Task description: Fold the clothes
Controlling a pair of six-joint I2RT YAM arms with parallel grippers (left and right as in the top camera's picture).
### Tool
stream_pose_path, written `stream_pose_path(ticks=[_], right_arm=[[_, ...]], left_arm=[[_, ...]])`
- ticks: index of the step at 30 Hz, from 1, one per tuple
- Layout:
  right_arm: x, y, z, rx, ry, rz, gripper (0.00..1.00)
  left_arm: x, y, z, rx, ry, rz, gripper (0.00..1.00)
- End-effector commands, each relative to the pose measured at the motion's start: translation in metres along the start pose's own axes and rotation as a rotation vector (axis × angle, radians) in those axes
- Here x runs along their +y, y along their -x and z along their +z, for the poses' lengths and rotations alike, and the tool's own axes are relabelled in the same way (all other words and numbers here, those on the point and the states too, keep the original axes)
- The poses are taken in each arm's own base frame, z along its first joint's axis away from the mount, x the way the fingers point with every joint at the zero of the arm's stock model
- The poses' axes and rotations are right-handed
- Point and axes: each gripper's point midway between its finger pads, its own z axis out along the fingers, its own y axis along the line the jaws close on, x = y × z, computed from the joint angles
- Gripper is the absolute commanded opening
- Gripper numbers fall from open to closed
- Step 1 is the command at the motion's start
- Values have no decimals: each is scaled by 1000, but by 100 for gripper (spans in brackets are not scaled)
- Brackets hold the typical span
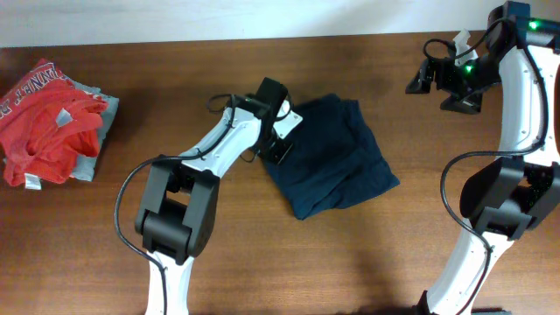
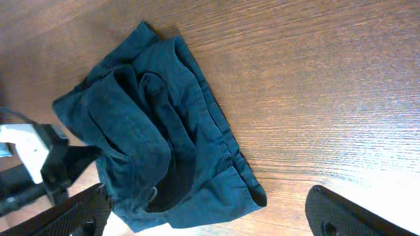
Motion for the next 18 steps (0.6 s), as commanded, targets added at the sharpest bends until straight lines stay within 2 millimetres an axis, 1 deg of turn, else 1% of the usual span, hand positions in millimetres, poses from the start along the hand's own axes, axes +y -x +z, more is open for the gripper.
stream_pose_path(ticks=[1,2,3,4,5,6,8,11,13,14,16,18], right_arm=[[4,1,-8,-19,-9,-27,99],[4,1,-8,-19,-9,-27,99],[4,1,-8,-19,-8,-27,99],[4,1,-8,-19,-8,-27,99],[4,1,-8,-19,-9,-27,99],[4,1,-8,-19,-9,-27,99],[4,1,-8,-19,-9,-28,99],[4,1,-8,-19,-8,-28,99],[4,1,-8,-19,-8,-27,99],[4,1,-8,-18,-8,-27,99],[4,0,-8,-17,-8,-30,99],[4,-1,-8,-13,-13,-41,99]], left_arm=[[-2,34,-44,-95,2,52,0],[-22,49,-61,-154,-86,83,0],[-31,53,-66,-173,-119,92,0],[-44,58,-71,-198,-173,121,0],[-59,60,-72,-211,-226,161,0],[-68,60,-71,-209,-244,179,0],[-90,56,-58,-178,-262,234,0],[-118,57,-46,-167,-281,291,0],[-146,57,-34,-162,-290,378,0],[-153,56,-29,-155,-273,413,0],[-158,53,-14,-122,-208,448,0],[-164,49,-5,-100,-204,464,0]])
